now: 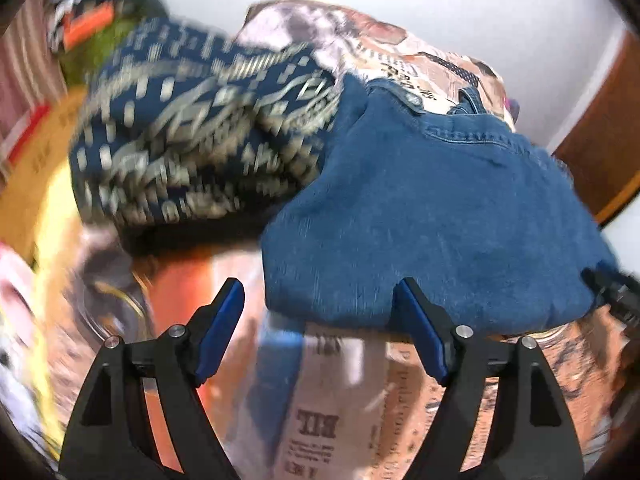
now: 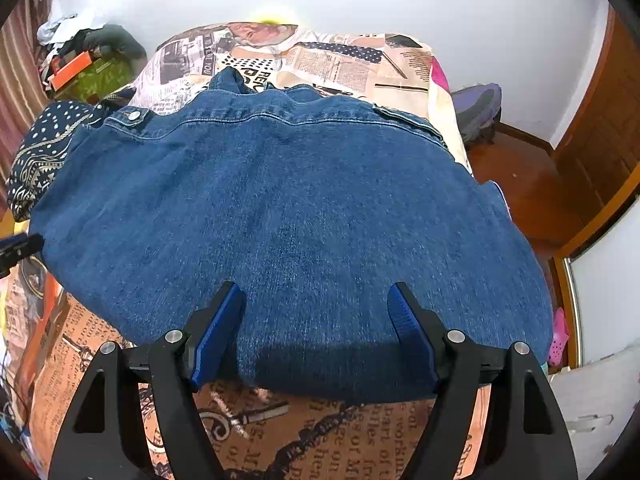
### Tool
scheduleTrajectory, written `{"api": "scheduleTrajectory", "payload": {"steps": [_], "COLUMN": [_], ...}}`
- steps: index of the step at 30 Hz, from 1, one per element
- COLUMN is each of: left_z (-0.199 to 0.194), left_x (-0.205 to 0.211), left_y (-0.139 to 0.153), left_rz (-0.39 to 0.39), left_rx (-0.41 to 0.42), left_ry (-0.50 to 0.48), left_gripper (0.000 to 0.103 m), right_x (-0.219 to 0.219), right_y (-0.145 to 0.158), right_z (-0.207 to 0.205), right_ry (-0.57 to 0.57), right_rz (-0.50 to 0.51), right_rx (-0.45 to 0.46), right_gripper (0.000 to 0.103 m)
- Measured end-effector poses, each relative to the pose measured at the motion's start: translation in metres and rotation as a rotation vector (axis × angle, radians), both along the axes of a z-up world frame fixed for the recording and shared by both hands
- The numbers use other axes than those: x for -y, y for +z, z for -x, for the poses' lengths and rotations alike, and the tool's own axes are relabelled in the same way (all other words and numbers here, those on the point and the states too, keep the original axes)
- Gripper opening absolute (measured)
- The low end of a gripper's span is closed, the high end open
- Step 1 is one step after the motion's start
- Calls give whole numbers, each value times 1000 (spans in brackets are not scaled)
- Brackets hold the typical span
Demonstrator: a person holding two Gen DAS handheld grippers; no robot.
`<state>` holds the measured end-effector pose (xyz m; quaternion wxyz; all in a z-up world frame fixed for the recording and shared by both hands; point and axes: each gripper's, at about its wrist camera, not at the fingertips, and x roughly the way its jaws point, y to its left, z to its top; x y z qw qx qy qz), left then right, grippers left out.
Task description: Fold large clothes
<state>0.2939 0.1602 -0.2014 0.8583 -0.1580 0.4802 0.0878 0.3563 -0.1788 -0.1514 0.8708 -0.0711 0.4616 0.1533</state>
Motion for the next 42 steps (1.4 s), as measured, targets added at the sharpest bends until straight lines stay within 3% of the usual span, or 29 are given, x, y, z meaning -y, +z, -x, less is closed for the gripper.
{"api": "scheduleTrajectory", "payload": {"steps": [7, 9, 14, 16, 24, 30, 35, 37, 42], "left_z": [3, 2, 3, 3, -30, -34, -38, -41, -52], "left_x": [-15, -22, -46, -49, -40, -27, -21, -18, 2], "left_y": [-27, -36, -70, -75, -65, -51, -29, -14, 57], "left_rz": [282, 377, 718, 762, 690, 541, 530, 528, 431], "left_rx": [-19, -19, -18, -2, 32, 19, 61, 88, 234], "left_ry": [95, 127, 221, 239, 289, 343, 301, 270, 156], "left_gripper": [78, 78, 81, 83, 82, 59, 26, 24, 18], "right_x": [-1, -1, -1, -2, -4, -6, -5, -6, -10], "right_y": [-2, -2, -2, -2, -2, -1, 0, 3, 15], "right_z": [2, 3, 3, 3, 3, 3, 2, 0, -2], "right_ry": [-13, -14, -15, -15, -23, -24, -19, -13, 9], "right_rz": [8, 10, 6, 6, 15, 18, 21, 23, -3], "right_rx": [17, 21, 24, 27, 30, 26, 10, -4, -22], "right_gripper": [73, 74, 75, 75, 77, 77, 77, 77, 77]}}
